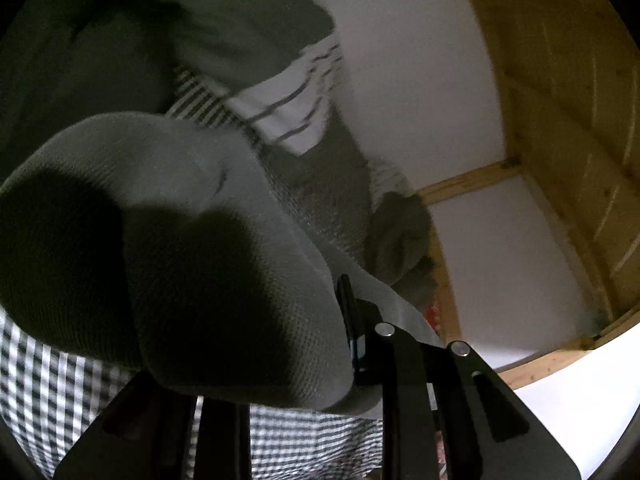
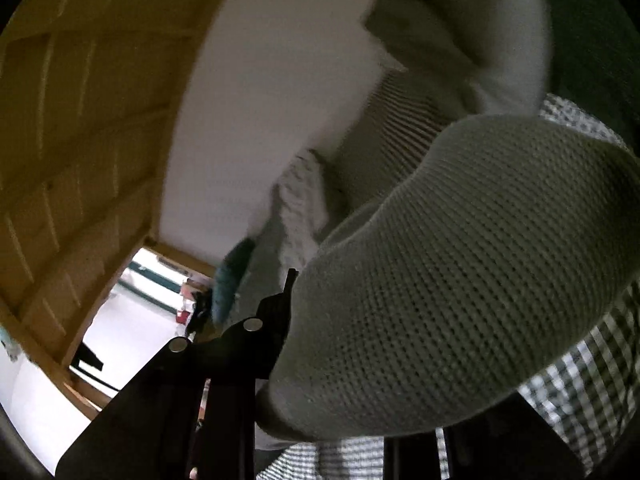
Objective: Fold large clothes
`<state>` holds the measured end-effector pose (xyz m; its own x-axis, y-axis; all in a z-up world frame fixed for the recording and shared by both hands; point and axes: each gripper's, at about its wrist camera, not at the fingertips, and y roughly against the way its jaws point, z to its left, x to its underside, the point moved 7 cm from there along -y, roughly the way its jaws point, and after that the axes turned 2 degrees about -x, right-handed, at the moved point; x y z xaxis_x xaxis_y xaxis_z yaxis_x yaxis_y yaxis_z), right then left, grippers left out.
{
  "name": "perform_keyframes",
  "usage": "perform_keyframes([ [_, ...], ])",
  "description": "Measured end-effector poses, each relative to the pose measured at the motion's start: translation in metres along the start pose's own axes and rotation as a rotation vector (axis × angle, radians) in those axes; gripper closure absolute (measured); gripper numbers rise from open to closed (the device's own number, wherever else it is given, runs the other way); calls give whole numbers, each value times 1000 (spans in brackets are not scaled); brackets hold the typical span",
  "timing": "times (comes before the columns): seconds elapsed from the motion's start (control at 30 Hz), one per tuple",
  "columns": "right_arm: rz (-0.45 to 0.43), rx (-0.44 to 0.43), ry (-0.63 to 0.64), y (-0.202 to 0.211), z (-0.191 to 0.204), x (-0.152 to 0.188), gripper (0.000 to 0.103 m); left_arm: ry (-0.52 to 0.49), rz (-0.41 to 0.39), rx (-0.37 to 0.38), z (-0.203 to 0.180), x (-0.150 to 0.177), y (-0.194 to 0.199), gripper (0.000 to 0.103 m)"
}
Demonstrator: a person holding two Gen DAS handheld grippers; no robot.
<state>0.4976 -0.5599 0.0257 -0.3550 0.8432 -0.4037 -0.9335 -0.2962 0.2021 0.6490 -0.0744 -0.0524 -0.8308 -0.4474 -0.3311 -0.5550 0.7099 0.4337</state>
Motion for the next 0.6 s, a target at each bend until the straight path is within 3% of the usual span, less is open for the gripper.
perform_keyframes([
  [0.17,-56,-72,130,3,78,-32,83,-85,-27,87,-56,-39,28,82],
  [0.33,4,-112,250,-29,159,-43,83,-91,-103,129,-83,-102,69,82],
  [0.5,102,-218,338,-110,250,-8,83,-116,-279,82,-86,-184,160,82],
  [0.6,172,-295,378,-177,303,44,83,-155,-429,14,-76,-231,250,82],
])
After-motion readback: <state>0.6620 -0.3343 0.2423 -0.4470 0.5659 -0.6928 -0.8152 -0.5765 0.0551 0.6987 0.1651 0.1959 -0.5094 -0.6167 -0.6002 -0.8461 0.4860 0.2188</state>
